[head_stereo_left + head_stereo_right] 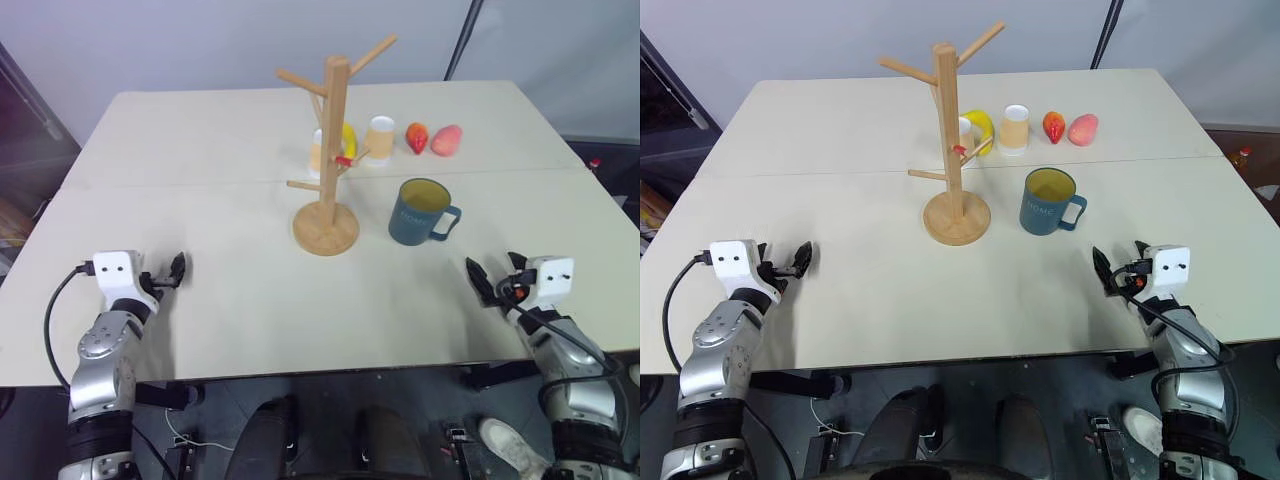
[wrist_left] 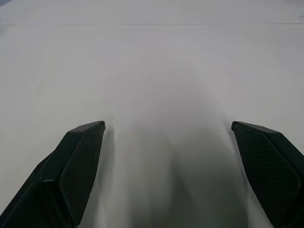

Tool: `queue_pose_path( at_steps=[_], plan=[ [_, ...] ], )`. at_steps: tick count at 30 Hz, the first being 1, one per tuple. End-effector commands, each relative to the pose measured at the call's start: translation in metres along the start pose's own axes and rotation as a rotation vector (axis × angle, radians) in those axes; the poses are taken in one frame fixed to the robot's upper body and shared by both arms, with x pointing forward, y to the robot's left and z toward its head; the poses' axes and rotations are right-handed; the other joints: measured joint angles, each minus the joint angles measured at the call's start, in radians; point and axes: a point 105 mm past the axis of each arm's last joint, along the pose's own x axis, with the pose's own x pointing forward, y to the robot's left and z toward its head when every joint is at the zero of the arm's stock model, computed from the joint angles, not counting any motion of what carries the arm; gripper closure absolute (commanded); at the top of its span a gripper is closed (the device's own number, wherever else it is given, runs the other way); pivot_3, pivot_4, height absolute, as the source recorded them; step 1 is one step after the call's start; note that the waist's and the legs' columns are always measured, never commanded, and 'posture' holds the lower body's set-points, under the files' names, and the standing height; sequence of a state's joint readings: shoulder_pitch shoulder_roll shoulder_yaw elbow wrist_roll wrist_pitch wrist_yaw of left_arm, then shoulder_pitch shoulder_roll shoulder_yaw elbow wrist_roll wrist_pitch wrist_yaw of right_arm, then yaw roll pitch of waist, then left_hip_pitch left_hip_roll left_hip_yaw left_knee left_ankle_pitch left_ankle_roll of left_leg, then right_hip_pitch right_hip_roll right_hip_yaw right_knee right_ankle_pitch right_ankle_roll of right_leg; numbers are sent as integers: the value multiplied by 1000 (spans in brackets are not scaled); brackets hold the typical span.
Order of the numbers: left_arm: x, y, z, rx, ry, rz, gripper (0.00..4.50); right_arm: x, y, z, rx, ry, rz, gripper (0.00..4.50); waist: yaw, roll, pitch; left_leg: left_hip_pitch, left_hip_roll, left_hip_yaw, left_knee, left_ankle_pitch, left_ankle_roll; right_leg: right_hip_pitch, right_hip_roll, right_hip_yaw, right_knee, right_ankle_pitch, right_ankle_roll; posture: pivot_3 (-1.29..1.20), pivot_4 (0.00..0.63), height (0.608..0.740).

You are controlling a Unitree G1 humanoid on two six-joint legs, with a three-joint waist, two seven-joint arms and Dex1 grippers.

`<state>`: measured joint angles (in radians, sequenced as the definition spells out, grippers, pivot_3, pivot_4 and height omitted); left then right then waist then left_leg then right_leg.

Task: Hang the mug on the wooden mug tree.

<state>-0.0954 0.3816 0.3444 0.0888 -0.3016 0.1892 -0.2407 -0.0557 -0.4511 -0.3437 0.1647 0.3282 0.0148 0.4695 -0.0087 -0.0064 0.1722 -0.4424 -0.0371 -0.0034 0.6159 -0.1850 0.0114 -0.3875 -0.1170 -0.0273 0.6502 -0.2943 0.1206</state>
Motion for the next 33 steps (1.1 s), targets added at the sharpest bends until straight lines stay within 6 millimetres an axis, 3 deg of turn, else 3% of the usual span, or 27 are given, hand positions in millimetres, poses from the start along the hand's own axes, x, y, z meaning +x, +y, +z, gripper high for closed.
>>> queue_pose_path(
  at_steps=[1,11,16,22,26,33],
  plan=[
    [1,-1,15,27,-46,-1,0,1,-3,9,-10,-38,-14,110,0,0,0,0,0,0,0,0,0,0,0,0,0,0,0,0,150,740],
    [0,-14,17,25,-47,-72,0,1,8,15,-14,-60,9,110,0,0,0,0,0,0,0,0,0,0,0,0,0,0,0,0,150,740],
    [-12,-52,29,18,-120,-297,0,5,29,21,-5,-94,41,110,-2,0,0,0,0,0,0,0,0,0,0,0,0,0,0,0,150,740],
    [-42,-119,37,-10,-152,-694,0,18,51,28,-14,-138,19,110,-2,1,-1,0,0,0,0,0,0,0,-1,2,-1,0,-1,0,150,740],
    [-69,-159,39,30,-133,-966,0,29,48,27,-12,-142,-32,110,-2,1,-1,0,0,0,-1,0,0,0,-1,2,-1,-2,-3,0,150,740],
    [-88,-186,44,98,-126,-1148,0,38,37,26,-14,-149,-95,110,-2,2,-1,0,0,0,-1,0,0,0,0,2,-1,-2,-3,0,150,740]
  ],
)
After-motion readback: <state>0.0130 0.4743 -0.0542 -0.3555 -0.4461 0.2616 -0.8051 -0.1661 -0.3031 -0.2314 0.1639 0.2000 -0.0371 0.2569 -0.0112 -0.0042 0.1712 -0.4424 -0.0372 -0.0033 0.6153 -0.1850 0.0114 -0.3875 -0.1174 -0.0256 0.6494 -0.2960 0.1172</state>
